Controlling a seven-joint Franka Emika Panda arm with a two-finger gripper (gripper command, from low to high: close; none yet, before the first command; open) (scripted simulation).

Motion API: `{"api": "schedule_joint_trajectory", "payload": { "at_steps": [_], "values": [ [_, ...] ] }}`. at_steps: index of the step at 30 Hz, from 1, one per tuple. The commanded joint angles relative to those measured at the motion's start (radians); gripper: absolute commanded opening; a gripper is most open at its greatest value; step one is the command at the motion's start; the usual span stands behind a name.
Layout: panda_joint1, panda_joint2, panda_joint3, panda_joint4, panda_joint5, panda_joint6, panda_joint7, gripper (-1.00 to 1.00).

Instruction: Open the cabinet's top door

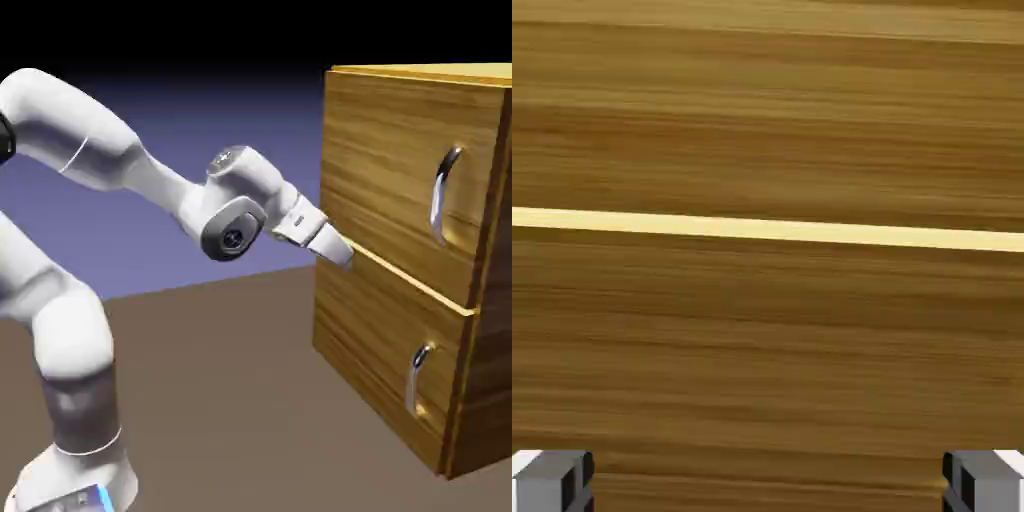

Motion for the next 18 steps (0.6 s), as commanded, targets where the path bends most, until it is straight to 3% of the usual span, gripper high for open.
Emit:
{"api": "schedule_joint_trajectory", "payload": {
  "at_steps": [1, 18],
  "values": [
    [0.015, -0.008, -0.018, 0.008, -0.044, -0.001, 0.029, 0.0],
    [0.271, -0.145, -0.329, 0.151, -0.783, -0.015, 0.529, 0.0]
  ]
}}
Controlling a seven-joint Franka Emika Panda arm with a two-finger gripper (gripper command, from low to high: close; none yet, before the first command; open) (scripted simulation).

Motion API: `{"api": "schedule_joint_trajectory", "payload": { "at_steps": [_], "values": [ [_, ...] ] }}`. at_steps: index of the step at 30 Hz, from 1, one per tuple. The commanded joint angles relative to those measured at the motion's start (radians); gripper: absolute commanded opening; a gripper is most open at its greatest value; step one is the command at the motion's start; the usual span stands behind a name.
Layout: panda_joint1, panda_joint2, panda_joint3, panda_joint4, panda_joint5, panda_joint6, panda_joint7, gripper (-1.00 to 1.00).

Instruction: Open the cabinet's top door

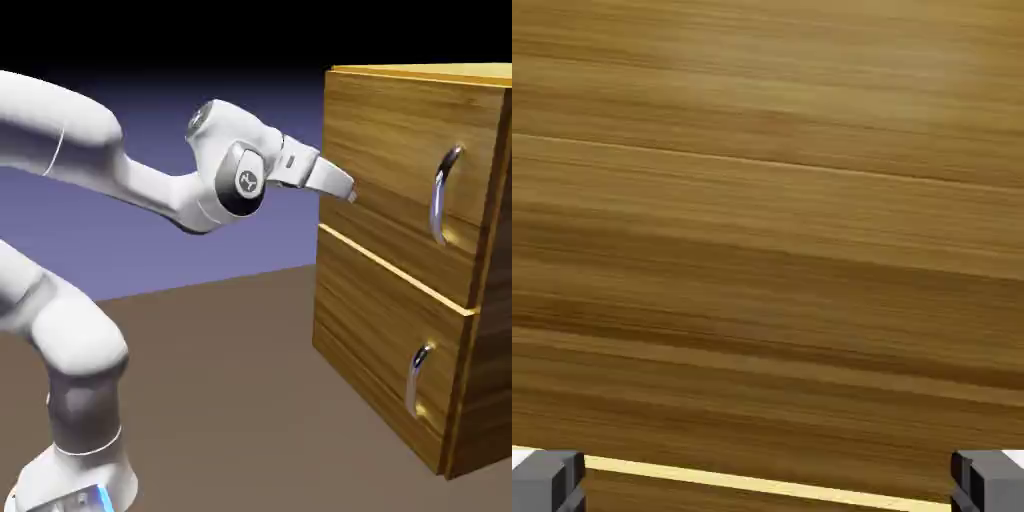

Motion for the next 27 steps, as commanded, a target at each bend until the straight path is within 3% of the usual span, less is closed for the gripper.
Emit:
{"api": "schedule_joint_trajectory", "payload": {
  "at_steps": [1, 27],
  "values": [
    [0.015, -0.008, -0.018, 0.008, -0.044, -0.001, 0.029, 0.0],
    [0.406, -0.218, -0.493, 0.226, -1.174, -0.023, 0.794, 0.0]
  ]
}}
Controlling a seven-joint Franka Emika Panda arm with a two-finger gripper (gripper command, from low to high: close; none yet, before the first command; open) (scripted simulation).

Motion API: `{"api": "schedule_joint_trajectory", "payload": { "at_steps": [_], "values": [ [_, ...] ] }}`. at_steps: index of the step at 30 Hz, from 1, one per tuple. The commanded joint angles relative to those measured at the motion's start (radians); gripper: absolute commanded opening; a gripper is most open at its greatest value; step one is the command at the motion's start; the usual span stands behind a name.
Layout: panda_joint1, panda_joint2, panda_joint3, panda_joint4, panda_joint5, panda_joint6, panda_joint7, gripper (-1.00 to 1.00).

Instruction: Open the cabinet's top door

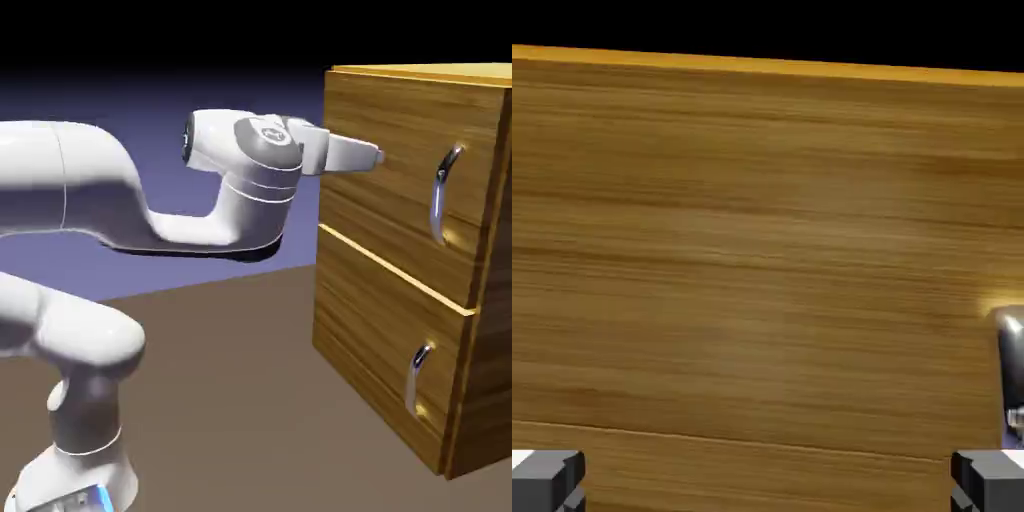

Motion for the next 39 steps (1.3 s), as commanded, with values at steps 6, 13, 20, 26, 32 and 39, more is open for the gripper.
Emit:
{"api": "schedule_joint_trajectory", "payload": {
  "at_steps": [6, 13, 20, 26, 32, 39],
  "values": [
    [0.09, -0.048, -0.11, 0.05, -0.261, -0.005, 0.176, 0.0],
    [0.196, -0.105, -0.237, 0.109, -0.565, -0.011, 0.382, 0.0],
    [0.324, -0.119, -0.341, 0.192, -0.734, -0.028, 0.491, 0.0],
    [0.39, -0.096, -0.369, 0.231, -0.734, -0.069, 0.494, -1.0],
    [0.173, -0.101, -0.22, 0.032, -0.657, -0.196, 0.506, -1.0],
    [-0.081, -0.149, -0.009, -0.192, -0.504, -0.336, 0.488, -1.0]
  ]
}}
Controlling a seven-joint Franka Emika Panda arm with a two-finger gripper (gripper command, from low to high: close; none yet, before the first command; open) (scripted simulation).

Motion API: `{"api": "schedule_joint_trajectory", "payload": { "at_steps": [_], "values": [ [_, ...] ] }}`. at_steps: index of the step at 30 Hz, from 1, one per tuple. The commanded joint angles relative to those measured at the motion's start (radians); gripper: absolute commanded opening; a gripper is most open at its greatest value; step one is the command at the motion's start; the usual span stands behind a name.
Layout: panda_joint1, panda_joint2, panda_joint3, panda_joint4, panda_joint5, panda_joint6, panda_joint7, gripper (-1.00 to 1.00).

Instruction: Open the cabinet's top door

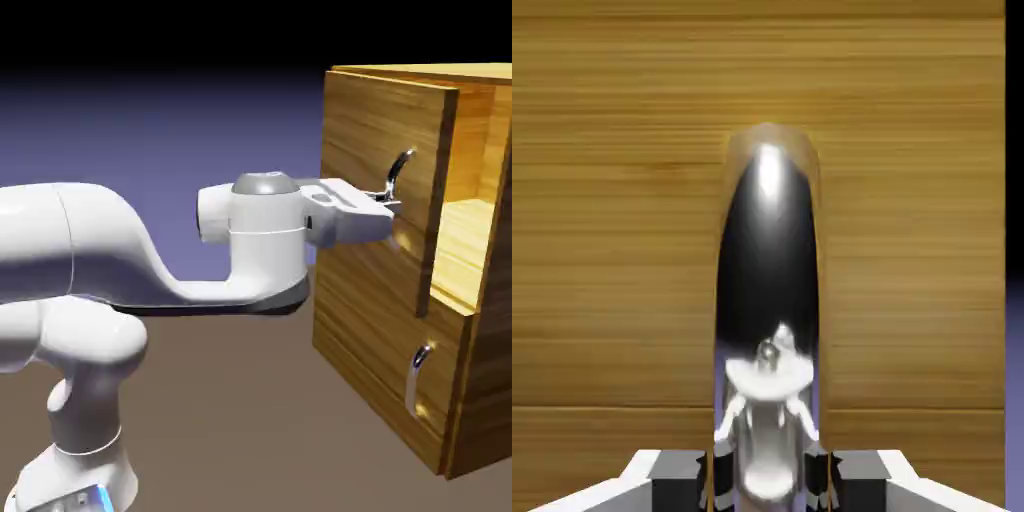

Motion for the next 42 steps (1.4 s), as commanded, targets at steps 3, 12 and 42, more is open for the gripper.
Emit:
{"api": "schedule_joint_trajectory", "payload": {
  "at_steps": [3, 12, 42],
  "values": [
    [-0.105, -0.042, 0.108, -0.095, 0.097, -0.062, -0.021, -1.0],
    [-0.313, -0.214, 0.434, -0.315, 0.454, -0.229, -0.12, -1.0],
    [-0.554, -0.532, 1.389, -0.422, 1.587, -0.47, -0.406, -1.0]
  ]
}}
